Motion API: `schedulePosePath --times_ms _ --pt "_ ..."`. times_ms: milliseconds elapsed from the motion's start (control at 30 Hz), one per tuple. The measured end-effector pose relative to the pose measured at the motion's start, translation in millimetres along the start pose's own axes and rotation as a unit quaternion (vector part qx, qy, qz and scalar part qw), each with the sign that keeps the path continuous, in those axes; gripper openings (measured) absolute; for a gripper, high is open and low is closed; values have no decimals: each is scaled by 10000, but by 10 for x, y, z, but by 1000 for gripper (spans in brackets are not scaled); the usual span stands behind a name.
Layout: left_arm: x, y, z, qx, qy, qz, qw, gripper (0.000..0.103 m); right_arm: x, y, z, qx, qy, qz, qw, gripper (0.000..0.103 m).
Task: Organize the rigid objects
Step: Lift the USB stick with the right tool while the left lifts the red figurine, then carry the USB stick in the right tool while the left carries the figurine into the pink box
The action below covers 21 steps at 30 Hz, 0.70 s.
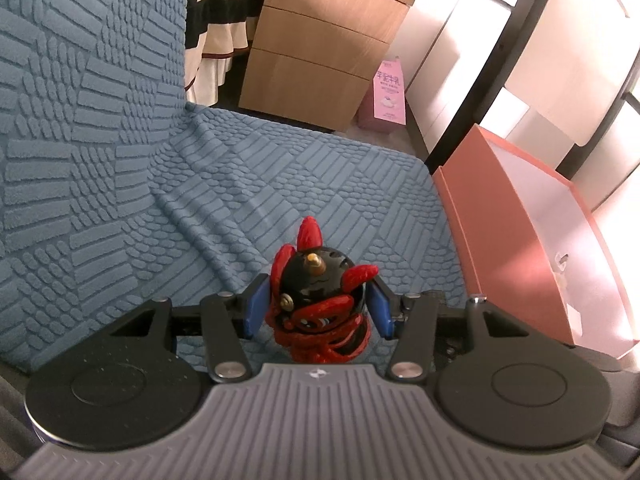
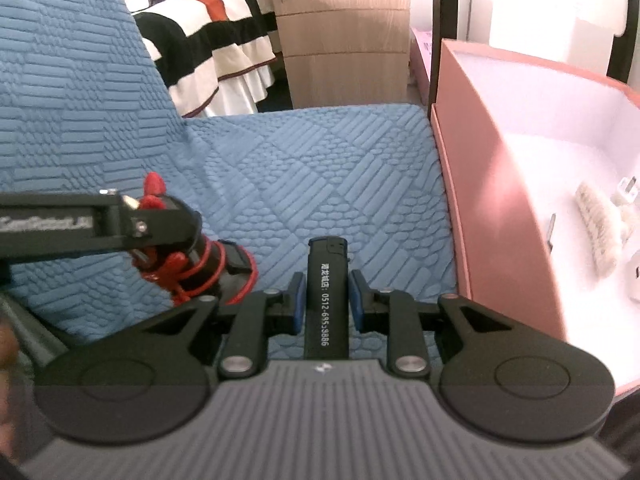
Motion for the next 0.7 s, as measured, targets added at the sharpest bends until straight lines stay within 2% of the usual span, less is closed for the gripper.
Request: schedulePosePath --times_ms 300,500,700 --pt "-62 84 -83 109 3 159 9998 58 -231 98 -170 36 119 -115 9999 26" --pt "-238 207 -220 141 202 243 9994 58 -431 121 -344 66 249 -283 9993 26" --pt "-363 407 -386 154 311 287 9990 58 -601 194 -553 34 451 -255 9987 26"
Point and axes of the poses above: each gripper's, at about its wrist camera, not at the fingertips, and x roughly the way its jaws point, y to its right, z to its underside, the point moved 4 cm from there along x, roughly the way its jaws point, and after that the axes turned 11 degrees about y, right-handed, at the moved point
